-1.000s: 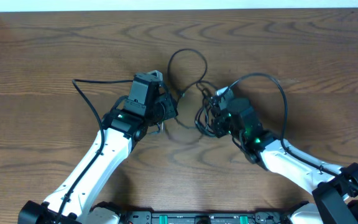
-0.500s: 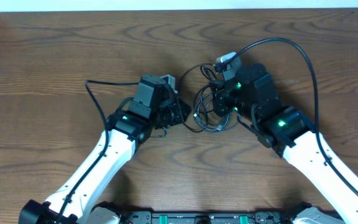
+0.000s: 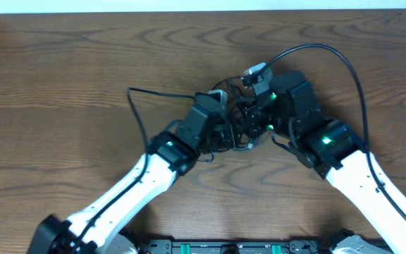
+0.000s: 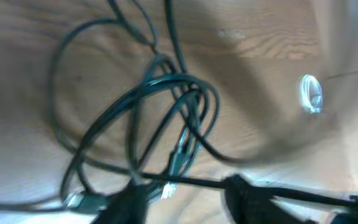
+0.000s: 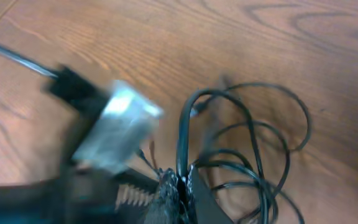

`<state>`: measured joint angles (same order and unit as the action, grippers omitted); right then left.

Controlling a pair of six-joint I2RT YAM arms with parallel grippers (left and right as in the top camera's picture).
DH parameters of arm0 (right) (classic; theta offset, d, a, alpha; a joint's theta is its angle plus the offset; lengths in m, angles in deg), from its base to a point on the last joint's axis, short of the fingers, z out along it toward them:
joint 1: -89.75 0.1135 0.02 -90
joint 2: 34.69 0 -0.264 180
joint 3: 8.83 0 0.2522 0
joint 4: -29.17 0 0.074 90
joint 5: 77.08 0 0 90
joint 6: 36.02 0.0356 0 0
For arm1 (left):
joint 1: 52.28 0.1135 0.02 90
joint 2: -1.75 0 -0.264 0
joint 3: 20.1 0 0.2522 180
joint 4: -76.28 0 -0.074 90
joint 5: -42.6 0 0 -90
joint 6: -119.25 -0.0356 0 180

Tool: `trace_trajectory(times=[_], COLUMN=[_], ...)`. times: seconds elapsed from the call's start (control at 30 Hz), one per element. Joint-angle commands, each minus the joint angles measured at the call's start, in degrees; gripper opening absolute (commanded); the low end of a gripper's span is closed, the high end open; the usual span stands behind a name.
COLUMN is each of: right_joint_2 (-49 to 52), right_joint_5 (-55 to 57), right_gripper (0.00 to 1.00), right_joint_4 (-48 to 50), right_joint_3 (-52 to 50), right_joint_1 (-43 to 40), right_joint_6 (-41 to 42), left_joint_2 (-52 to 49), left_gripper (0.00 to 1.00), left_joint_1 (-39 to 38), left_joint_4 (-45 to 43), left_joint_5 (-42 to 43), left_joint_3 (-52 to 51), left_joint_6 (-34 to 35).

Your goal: Untangle cables

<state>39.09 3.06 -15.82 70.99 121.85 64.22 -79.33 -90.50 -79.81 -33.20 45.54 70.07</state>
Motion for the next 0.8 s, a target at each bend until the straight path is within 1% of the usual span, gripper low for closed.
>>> trace_trajectory(times=[0.0, 0.13, 0.2, 0.27, 0.3, 0.43, 0.53, 0.6, 0.63, 0.67, 0.73, 0.77], right_joint_2=[-5.2, -8.8, -10.9, -11.2, -11.0, -9.0, -6.7, -4.7, -2.5, -0.9, 1.8, 3.5], right_joint_5=[-1.6, -1.7, -1.7, -1.7, -1.8, -2.5, -2.8, -2.8, -2.7, -2.8, -3.0, -3.3], right_gripper=[0.01, 0.01, 0.01, 0.01, 0.01, 0.01, 0.01, 0.01, 0.01, 0.01, 0.01, 0.01], right_joint_4=[-2.8, -8.7, -11.8, -15.4, -17.7, -24.0, -26.3, -27.4, -28.1, -28.2, -28.2, -28.2], right_joint_3=[5.5, 9.0, 9.6, 9.6, 9.6, 9.0, 8.8, 8.8, 8.6, 8.2, 7.2, 6.6], right_joint_1=[-1.8, -6.1, -9.7, -11.6, -11.9, -11.0, -10.2, -9.5, -8.9, -8.5, -7.5, -6.8], right_joint_6=[0.6, 0.6, 0.7, 2.2, 3.3, 3.4, 3.0, 3.0, 3.0, 3.0, 3.0, 3.0], left_joint_2=[-4.8, -9.4, -11.6, -12.3, -12.5, -12.5, -12.5, -12.4, -12.4, -12.4, -12.4, -12.4], left_gripper=[0.08, 0.08, 0.08, 0.08, 0.08, 0.08, 0.08, 0.07, 0.12, 0.17, 0.34, 0.39], left_joint_1=[-0.7, -0.6, -0.6, -0.6, -0.6, -0.6, -0.6, -0.6, -0.6, -0.6, -0.6, -0.6], left_joint_4=[-0.3, -1.4, -2.2, -3.0, -3.4, -5.3, -6.9, -7.8, -8.4, -8.3, -7.9, -7.6], left_joint_5=[-9.5, -11.4, -11.5, -11.5, -11.5, -11.5, -10.9, -8.5, -5.9, -5.1, -4.5, -4.5], left_joint_3=[-0.5, -0.5, -0.5, -0.5, -0.5, -0.5, -0.5, -0.5, -0.5, -0.5, -0.5, -0.5], left_joint_6=[-0.3, 0.2, 0.3, 0.3, 0.2, 0.2, 0.2, 0.2, 0.2, 0.2, 0.2, 0.2])
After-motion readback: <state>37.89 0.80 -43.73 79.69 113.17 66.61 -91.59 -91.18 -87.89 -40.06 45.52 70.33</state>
